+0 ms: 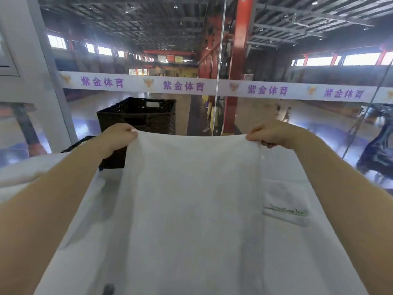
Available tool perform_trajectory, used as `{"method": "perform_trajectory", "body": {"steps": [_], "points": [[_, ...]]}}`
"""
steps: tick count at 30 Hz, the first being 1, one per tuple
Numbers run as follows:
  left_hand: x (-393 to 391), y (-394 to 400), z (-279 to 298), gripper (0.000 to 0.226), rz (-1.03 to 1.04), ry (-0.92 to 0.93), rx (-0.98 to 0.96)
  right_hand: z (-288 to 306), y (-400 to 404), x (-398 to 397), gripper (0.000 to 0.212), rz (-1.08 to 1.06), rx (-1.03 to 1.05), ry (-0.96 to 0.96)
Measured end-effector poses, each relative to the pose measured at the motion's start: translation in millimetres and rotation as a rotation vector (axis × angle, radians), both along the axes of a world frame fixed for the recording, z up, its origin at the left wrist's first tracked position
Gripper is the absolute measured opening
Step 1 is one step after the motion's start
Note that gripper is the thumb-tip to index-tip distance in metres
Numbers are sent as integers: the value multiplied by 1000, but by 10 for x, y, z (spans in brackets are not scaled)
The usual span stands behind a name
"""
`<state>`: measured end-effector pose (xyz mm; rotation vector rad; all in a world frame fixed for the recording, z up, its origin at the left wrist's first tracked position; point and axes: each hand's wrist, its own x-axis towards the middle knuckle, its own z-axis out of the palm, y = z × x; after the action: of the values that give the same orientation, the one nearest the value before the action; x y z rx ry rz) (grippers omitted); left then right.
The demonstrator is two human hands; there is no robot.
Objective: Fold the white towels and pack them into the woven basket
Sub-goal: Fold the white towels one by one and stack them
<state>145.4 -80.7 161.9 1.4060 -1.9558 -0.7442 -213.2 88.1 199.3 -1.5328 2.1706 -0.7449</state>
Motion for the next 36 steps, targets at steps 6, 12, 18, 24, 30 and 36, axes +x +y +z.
{"method": "perform_trajectory", "body": {"steps": [6, 12, 18, 24, 30, 36], "points": [[-345, -269, -513, 25, 154, 189, 142, -776, -446, -159, 9, -132, -203, -193], [-489, -313, -619, 23, 214, 293, 163, -901, -406, -177, 11, -123, -315, -196], [-285, 196, -968, 27, 172, 381, 141, -1219, 88, 18, 15, -106, -319, -157], [112, 723, -1474, 21, 78, 545, 114, -1553, 772, 451, 10, -135, -353, -325], [291, 1004, -2071, 20, 40, 453, 192, -2165, 1116, 611, 18, -112, -323, -372], [338, 1037, -2256, 15, 40, 277, 99, -2488, 1404, 603, 45, 61, -433, -140]]}}
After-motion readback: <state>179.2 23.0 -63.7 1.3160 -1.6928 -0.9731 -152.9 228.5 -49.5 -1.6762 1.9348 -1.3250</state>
